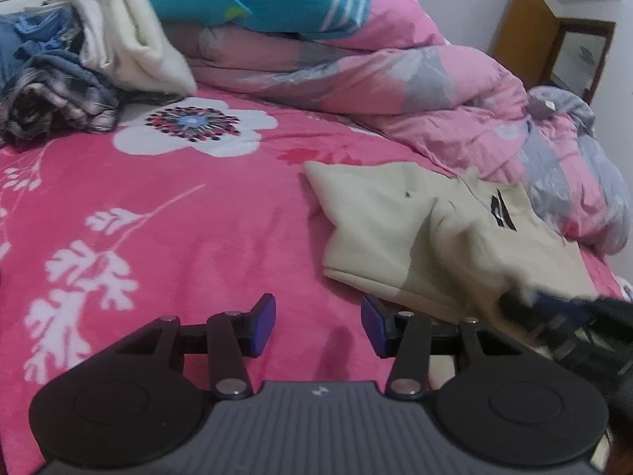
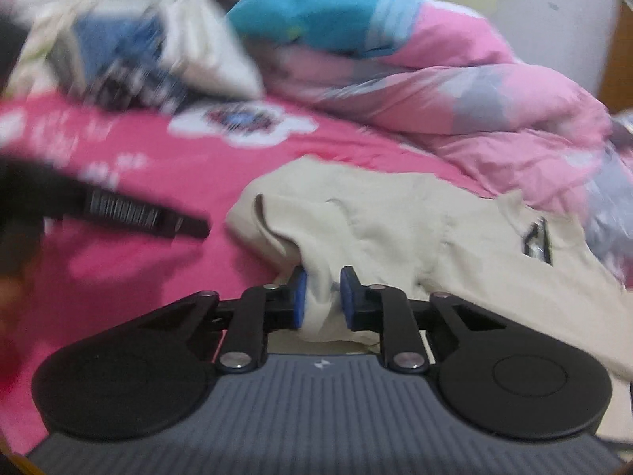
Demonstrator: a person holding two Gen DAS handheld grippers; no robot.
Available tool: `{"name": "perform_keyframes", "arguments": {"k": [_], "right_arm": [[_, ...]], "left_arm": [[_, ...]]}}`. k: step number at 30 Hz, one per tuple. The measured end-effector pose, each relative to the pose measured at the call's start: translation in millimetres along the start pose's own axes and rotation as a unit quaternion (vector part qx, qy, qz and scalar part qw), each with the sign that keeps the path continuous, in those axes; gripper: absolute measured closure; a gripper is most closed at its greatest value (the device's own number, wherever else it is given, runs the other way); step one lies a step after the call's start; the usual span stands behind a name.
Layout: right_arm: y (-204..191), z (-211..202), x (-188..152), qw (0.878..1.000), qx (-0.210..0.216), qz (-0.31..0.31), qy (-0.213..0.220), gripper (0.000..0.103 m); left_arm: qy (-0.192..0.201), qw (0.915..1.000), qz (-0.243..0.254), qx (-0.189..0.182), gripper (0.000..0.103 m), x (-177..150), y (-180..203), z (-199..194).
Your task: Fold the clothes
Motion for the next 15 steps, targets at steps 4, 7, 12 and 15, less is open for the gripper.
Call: {"name": "perform_keyframes", "arguments": {"k": [4,7,12,15], "right_arm": [[43,-35,-2,0.991,0.004,0.122,0.057,0.092],[81,-56,-14,0.971,0.012,0.223,0.091,0.096],[126,-59,-52,0.915,0.068,0.381,0.116,0.095],[141,-53,-70,0.878,0.103,0.448,0.133,0.092]], "left_arm": [[0.001,0.9996,0.026,-0.004,0.054,-4,17,0],[-0.002,0.9992,0.04,-0.008,0.052,-6,28,1],[-0.001,0.9977,0.067,-0.003,0.051,-6,45,5],[-0.002,0.9967,0.082,0.002,0.048,-5,53,8]]}}
Point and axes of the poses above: each gripper's, at about its wrist camera, not at the fingertips, and z roughly the way its jaws point, y to its right, x to its top, the point moved 5 cm from there along z, roughly the way its jaws point, and after that the axes turned 9 degrees about x, right-handed, at the moved point
